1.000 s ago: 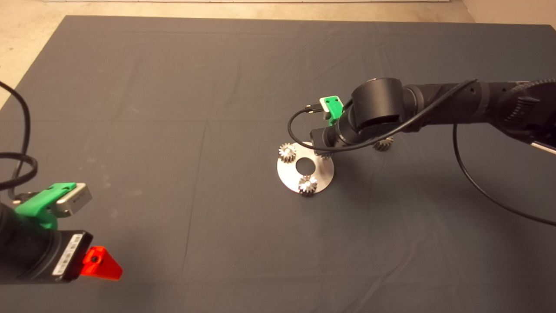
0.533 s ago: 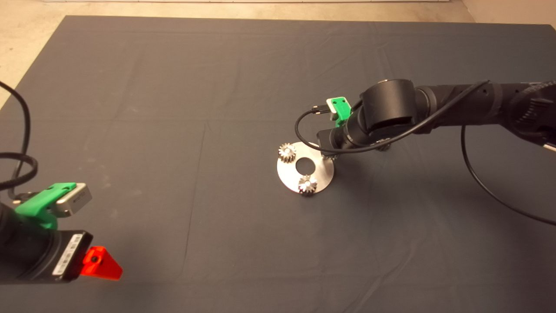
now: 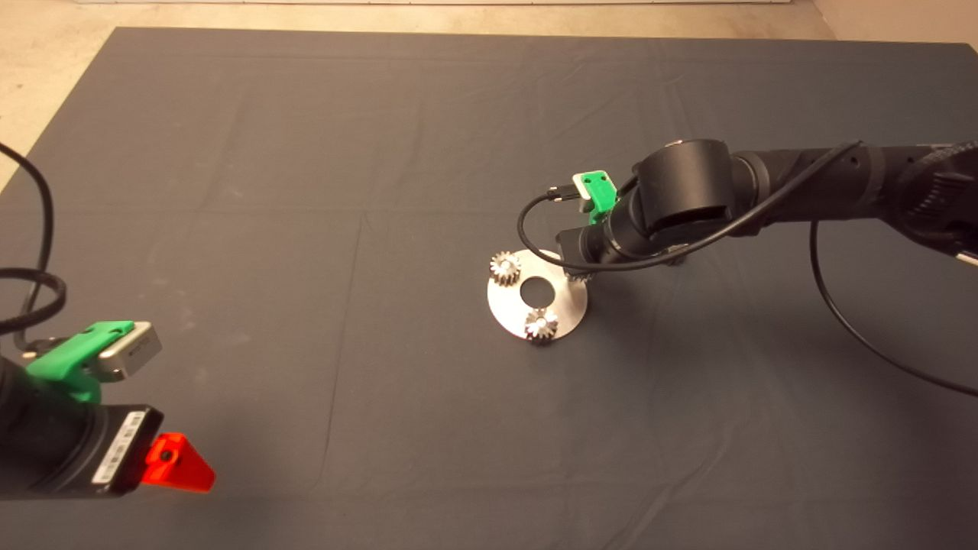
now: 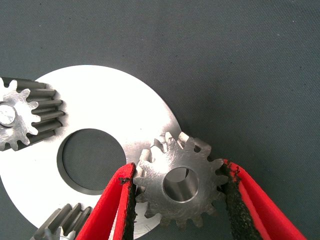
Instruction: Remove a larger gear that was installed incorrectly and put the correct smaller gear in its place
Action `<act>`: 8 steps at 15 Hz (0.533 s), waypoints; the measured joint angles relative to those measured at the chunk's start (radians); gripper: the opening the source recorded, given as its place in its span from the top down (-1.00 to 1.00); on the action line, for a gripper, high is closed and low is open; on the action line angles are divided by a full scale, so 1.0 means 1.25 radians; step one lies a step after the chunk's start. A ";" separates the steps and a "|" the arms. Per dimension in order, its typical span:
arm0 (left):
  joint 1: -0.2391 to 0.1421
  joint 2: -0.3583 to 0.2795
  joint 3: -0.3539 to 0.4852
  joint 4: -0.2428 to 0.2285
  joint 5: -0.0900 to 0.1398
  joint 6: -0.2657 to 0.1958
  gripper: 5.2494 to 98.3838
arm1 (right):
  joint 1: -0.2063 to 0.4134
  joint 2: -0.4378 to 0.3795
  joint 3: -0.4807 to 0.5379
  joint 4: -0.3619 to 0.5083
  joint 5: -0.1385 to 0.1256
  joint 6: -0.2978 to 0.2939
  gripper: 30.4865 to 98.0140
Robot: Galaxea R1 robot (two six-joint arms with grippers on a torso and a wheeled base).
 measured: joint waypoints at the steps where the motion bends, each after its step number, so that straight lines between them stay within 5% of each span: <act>1: 0.000 0.000 0.000 0.000 0.000 0.000 -1.00 | 0.000 0.000 0.000 0.000 0.000 0.000 0.74; 8: 0.000 0.000 0.000 0.000 0.000 0.000 -1.00 | -0.006 0.005 -0.006 0.000 -0.001 0.000 0.74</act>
